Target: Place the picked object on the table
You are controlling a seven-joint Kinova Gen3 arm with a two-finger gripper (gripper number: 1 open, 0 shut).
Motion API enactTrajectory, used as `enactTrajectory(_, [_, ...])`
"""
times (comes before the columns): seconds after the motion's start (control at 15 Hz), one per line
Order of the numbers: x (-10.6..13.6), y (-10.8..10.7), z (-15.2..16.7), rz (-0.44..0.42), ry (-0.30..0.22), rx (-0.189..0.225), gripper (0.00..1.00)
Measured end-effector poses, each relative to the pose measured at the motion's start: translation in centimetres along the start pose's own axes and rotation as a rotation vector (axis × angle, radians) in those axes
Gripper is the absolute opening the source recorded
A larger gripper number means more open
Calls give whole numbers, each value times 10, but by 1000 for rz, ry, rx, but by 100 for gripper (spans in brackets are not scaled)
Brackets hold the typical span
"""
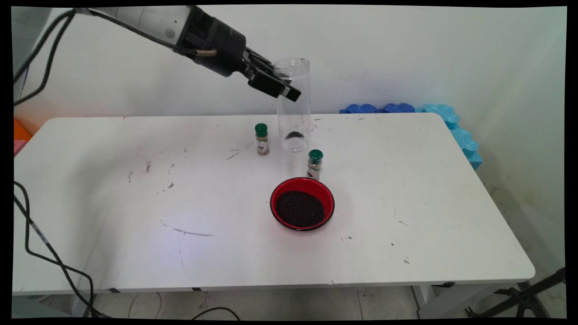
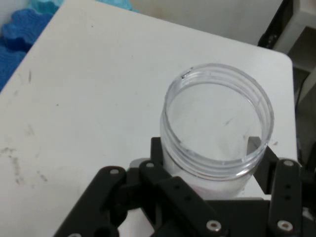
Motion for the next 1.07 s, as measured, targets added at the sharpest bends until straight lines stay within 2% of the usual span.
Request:
enactTrajectory(0.73, [8, 1, -26, 97, -32, 40, 0])
enactTrajectory(1.07, [-9, 0, -30, 115, -35, 43, 0])
